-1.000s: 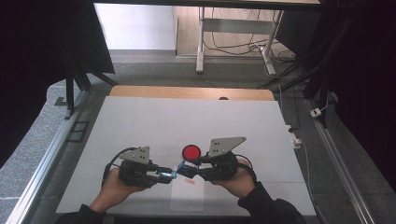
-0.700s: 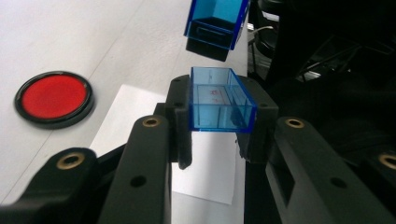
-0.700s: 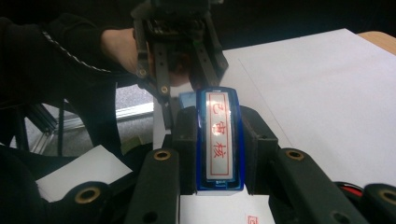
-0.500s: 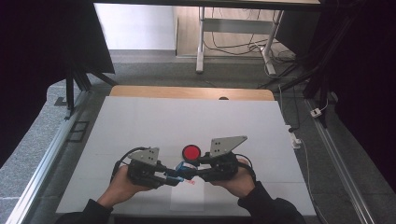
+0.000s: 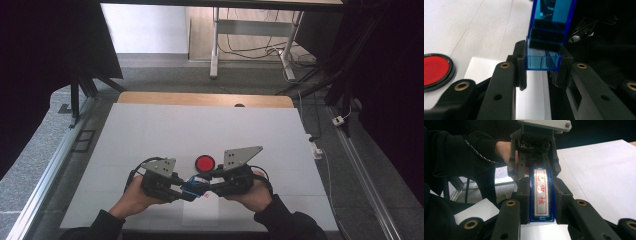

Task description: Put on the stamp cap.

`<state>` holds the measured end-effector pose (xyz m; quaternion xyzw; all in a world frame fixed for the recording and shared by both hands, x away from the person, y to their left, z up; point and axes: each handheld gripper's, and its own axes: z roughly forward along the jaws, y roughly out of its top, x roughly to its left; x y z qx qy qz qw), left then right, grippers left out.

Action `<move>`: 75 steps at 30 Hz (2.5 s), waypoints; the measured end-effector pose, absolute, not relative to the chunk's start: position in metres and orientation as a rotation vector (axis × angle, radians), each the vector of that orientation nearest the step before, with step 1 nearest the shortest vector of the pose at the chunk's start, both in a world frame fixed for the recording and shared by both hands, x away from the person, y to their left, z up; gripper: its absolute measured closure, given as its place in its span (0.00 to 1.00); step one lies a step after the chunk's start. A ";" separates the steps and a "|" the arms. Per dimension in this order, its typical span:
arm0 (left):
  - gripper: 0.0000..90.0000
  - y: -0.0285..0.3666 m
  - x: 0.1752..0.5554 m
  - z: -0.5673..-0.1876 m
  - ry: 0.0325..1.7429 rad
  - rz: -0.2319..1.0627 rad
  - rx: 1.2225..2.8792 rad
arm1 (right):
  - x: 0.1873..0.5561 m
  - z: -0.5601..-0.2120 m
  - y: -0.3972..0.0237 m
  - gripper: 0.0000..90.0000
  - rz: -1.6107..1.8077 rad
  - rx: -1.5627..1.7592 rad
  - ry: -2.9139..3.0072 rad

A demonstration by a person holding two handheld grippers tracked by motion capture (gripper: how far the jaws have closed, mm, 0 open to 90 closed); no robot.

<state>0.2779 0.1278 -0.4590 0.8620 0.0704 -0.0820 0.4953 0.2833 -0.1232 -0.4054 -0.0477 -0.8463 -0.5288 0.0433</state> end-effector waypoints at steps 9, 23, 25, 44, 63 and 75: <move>0.76 0.127 0.277 -0.458 0.136 -0.193 2.081 | 0.283 -0.406 -0.123 0.79 -1.615 -0.135 -2.579; 0.77 0.127 0.274 -0.455 0.081 -0.162 2.077 | 0.284 -0.408 -0.122 0.79 -1.611 -0.129 -2.531; 0.77 0.127 0.275 -0.454 0.073 -0.158 2.081 | 0.285 -0.409 -0.122 0.79 -1.614 -0.129 -2.523; 0.65 0.125 0.273 -0.457 0.141 -0.128 2.086 | 0.285 -0.407 -0.125 0.78 -1.624 -0.151 -2.569; 0.35 0.140 0.267 -0.456 0.352 -0.008 2.098 | 0.284 -0.404 -0.128 0.78 -1.654 -0.166 -2.603; 0.11 0.170 0.251 -0.453 0.566 0.037 2.069 | 0.284 -0.403 -0.131 0.78 -1.649 -0.202 -2.647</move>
